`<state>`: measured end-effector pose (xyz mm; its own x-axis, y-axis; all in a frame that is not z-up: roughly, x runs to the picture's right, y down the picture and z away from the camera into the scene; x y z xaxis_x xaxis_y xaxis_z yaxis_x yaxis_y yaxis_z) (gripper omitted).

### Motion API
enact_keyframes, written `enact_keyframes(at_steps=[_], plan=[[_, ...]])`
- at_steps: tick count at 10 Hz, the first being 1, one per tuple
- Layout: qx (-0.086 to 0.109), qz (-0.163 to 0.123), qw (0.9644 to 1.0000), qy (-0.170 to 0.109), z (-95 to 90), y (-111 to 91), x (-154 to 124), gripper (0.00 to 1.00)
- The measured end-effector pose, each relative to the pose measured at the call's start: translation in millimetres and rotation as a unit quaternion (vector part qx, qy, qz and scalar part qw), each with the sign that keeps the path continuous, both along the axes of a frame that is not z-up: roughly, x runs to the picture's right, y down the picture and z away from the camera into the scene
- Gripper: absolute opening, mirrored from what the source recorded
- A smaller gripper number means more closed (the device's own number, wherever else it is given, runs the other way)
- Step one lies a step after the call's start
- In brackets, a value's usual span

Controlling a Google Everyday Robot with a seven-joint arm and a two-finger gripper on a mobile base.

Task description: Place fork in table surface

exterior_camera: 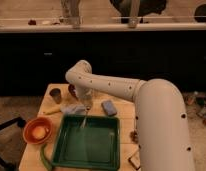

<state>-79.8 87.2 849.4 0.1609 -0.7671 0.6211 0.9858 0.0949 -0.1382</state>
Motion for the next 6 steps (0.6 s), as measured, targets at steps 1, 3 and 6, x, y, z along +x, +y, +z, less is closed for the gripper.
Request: enact_keyframes(at_steps=[1,3,6], plan=[[-0.005,0.002,1.0,0.004,7.5,-2,2,0.0],[-0.012,0.008,0.9998,0.012,18.5,-4,6,0.0],[-0.015,0.01,0.9997,0.015,22.5,-5,7,0.0]])
